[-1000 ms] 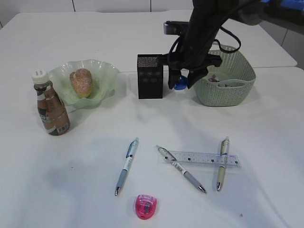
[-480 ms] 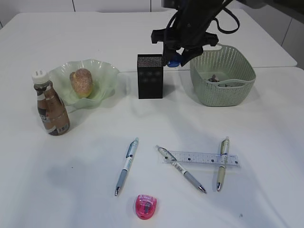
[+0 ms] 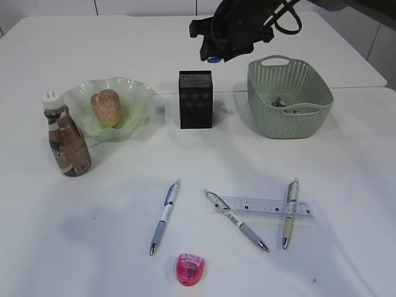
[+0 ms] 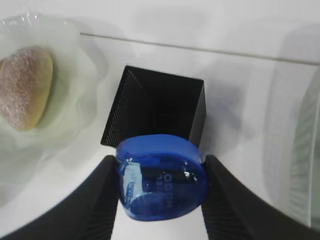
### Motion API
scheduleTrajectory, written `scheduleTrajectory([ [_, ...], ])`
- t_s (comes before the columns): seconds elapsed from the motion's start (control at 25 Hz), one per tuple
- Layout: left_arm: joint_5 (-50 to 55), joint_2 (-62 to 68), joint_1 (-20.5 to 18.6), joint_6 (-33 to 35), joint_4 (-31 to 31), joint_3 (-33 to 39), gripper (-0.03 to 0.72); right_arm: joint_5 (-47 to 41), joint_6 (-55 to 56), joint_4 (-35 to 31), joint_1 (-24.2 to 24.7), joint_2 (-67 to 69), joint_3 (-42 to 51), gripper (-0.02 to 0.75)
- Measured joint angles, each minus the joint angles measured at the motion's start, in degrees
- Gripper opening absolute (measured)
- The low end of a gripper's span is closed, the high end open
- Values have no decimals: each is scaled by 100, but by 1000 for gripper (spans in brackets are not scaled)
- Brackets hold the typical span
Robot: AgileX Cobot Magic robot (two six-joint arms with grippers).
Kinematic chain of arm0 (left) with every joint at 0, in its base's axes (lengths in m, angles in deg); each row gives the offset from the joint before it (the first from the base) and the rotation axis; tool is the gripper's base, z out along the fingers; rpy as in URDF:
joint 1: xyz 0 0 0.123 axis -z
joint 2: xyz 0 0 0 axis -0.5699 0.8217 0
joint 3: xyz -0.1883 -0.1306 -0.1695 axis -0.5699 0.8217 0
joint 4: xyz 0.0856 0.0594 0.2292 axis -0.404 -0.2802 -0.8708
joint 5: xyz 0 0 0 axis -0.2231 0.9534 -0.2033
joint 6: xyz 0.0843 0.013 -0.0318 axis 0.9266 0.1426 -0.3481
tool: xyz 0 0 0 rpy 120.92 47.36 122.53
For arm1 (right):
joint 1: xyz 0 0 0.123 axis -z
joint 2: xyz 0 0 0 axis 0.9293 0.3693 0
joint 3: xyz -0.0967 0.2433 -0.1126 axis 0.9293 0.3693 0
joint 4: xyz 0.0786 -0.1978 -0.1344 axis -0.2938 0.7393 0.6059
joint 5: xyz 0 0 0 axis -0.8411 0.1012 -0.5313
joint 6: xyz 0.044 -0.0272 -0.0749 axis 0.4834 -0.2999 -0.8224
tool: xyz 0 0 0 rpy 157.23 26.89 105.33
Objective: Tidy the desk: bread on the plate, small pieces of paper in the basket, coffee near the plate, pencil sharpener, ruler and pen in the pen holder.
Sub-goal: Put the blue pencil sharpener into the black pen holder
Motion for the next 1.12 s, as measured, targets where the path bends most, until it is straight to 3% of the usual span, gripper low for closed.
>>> scheduleTrajectory([
  [0.32, 0, 0, 0, 0, 0, 0, 462, 913, -163, -12, 0, 78, 0, 383],
  [1.12, -429, 472, 0, 0, 136, 0, 462, 1803, -325, -275, 0, 885, 0, 383],
])
